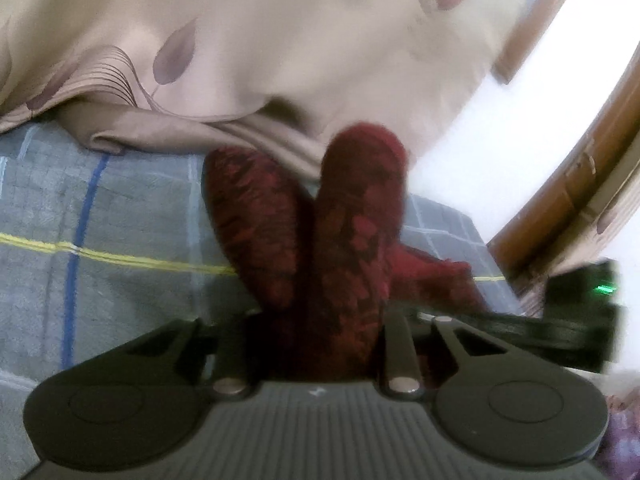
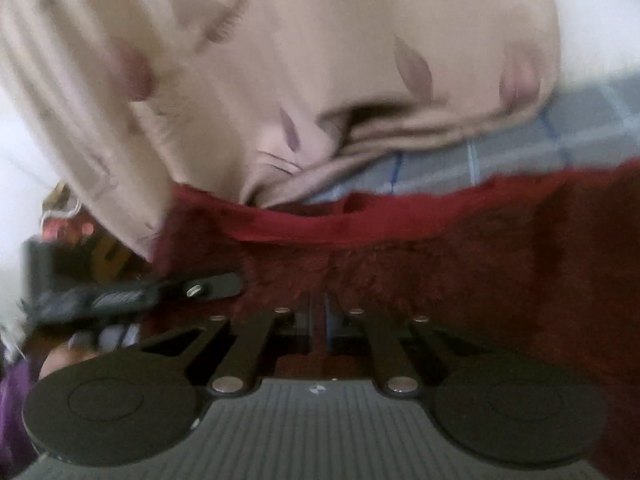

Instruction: Fold small clothes

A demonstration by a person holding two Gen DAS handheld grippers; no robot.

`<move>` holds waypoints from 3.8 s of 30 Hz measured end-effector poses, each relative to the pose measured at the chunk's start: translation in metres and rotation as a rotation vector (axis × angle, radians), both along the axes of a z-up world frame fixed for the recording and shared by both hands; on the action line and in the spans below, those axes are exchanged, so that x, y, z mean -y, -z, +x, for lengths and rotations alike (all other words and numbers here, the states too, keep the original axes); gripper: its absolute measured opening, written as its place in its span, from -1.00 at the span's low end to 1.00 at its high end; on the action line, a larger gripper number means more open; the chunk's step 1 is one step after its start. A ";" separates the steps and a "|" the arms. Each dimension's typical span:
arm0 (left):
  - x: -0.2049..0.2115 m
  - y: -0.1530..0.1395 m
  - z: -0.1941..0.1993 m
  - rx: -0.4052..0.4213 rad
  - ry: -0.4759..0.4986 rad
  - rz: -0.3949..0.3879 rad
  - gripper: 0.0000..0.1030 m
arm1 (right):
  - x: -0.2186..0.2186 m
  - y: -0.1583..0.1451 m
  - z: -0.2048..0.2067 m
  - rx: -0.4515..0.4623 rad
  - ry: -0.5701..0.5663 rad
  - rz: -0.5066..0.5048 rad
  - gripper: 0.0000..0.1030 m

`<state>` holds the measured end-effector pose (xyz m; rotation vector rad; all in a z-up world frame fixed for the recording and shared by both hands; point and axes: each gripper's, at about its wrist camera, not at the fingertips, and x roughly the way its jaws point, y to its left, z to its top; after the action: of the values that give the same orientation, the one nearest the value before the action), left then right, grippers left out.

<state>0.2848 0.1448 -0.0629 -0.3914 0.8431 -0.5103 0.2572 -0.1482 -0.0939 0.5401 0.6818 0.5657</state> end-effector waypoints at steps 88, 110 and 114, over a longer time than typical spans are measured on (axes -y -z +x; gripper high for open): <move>0.202 0.023 -0.134 0.119 0.119 -0.073 0.97 | 0.271 0.011 -0.062 0.092 0.174 0.373 0.56; 0.164 0.008 -0.150 0.099 0.011 -0.133 0.98 | 0.204 0.048 -0.113 0.040 0.099 0.098 -0.55; 0.183 0.018 -0.145 0.098 0.043 -0.089 0.98 | 0.209 0.070 -0.115 0.022 0.129 0.161 -0.55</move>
<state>0.1399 -0.0380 -0.0806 -0.4268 0.7371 -0.6033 0.1425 -0.3568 -0.1640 0.7225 0.5787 0.5070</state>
